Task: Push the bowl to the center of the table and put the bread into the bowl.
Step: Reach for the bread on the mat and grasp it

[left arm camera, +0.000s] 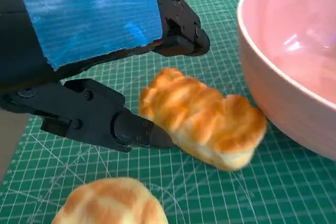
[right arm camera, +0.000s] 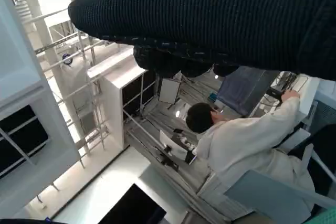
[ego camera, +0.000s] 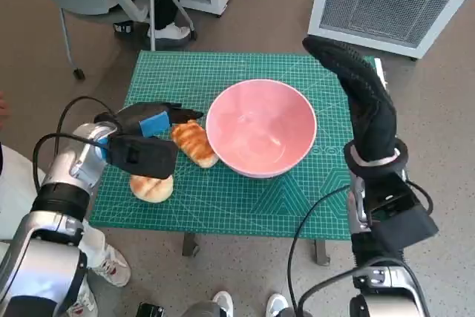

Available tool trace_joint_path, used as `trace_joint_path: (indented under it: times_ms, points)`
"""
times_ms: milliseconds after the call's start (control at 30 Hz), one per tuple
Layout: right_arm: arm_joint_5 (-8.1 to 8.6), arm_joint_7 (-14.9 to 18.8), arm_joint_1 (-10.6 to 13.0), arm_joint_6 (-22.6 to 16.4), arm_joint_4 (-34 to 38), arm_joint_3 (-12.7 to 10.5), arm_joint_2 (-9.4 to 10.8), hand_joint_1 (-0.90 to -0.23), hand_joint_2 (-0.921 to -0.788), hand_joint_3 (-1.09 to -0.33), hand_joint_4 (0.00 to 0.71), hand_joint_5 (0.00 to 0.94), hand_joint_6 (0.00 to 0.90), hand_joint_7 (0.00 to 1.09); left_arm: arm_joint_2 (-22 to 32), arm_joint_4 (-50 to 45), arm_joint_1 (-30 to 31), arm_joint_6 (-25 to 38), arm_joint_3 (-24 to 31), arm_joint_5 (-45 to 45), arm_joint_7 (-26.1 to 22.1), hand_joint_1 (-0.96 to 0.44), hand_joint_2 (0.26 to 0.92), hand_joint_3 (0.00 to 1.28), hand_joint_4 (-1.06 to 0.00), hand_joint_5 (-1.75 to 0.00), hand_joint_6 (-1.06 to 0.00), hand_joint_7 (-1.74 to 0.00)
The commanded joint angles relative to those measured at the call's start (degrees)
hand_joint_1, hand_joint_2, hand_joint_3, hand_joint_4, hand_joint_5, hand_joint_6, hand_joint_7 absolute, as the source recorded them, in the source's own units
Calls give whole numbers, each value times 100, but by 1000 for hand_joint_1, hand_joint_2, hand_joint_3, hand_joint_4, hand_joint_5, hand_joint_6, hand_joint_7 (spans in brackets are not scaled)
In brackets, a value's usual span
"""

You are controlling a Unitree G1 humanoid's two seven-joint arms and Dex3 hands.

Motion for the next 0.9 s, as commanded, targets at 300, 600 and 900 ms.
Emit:
trace_joint_path:
  times_ms: [300,600,900]
  points:
    - [18,12,163,91,6,44,-46,-589,-921,-800,345,40,-1,804,-404,657,-330,318,-312,263,416,-175,868,1,-262,-4,-441,-14]
    - [67,27,202,116,-37,65,-32,-592,-921,-801,343,42,-1,803,-652,1004,-434,492,-474,378,584,-158,885,8,-361,-39,-489,-36]
    - [100,36,222,94,-37,86,-19,-596,-921,-801,341,44,-1,803,-832,1169,-482,679,-593,413,646,-128,918,15,-502,-49,-632,-101]
